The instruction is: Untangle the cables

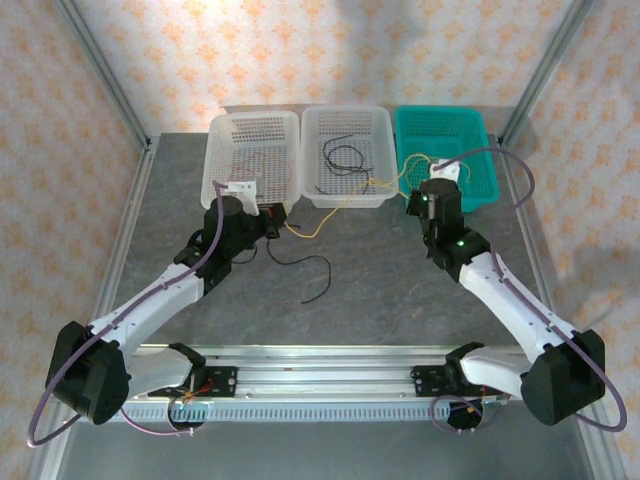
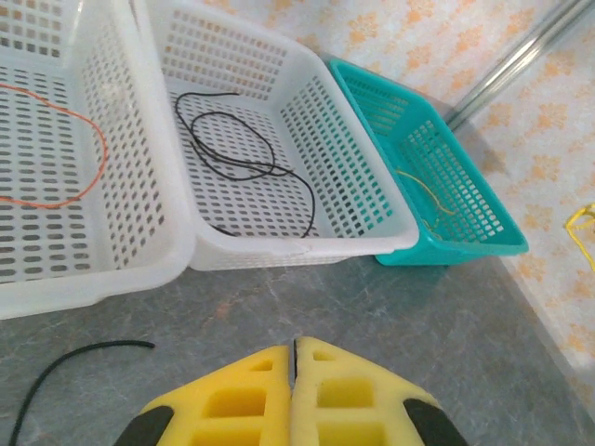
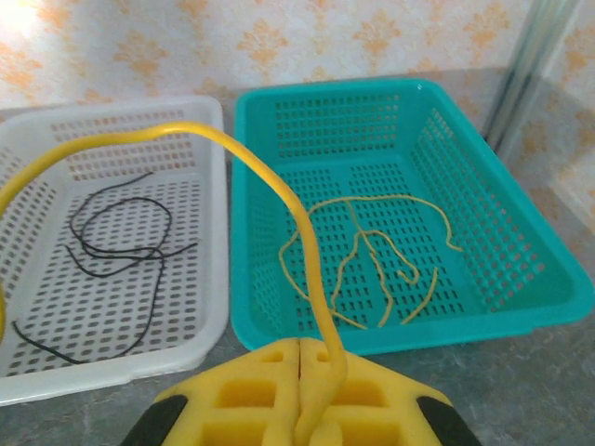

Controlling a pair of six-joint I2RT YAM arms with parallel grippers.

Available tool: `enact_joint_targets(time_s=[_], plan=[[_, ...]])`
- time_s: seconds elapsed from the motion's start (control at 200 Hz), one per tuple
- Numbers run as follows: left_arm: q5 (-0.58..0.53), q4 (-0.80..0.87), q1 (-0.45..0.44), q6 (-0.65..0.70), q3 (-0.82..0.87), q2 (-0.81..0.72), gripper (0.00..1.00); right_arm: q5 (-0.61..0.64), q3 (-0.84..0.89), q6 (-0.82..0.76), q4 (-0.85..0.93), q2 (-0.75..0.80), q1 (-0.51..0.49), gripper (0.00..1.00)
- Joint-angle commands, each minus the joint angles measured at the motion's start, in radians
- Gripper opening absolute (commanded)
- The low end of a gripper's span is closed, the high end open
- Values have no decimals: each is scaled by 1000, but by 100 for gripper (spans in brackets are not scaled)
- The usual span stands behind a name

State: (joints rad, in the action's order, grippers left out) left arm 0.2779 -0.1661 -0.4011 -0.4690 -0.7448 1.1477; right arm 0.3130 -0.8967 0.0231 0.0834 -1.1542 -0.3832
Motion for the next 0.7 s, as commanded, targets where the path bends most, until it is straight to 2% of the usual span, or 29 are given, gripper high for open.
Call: enact_joint_targets(time_s=[0.0, 0.16, 0.225, 0.265, 0.411, 0.551, 0.691], plan=[[-52, 43, 26, 16, 22, -36, 0, 79, -31, 44, 66, -21, 29, 0], [-81, 74, 52, 18, 31, -63, 0, 74, -30, 77, 98, -53, 50, 0], [-58, 67, 63, 19, 39, -73, 0, 42, -31, 79, 106, -61, 52, 0], [-21, 51, 66, 22, 42, -74, 0, -29, -24, 58, 90, -53, 52, 0], [172, -23, 64, 30, 54, -34, 0, -406, 46, -35, -24, 32, 49, 0], [211, -51, 64, 27, 67, -7, 0, -562, 65, -84, -53, 61, 37, 0], [216, -69, 64, 22, 41, -2, 29, -558, 46, -143, -13, 34, -10, 0]])
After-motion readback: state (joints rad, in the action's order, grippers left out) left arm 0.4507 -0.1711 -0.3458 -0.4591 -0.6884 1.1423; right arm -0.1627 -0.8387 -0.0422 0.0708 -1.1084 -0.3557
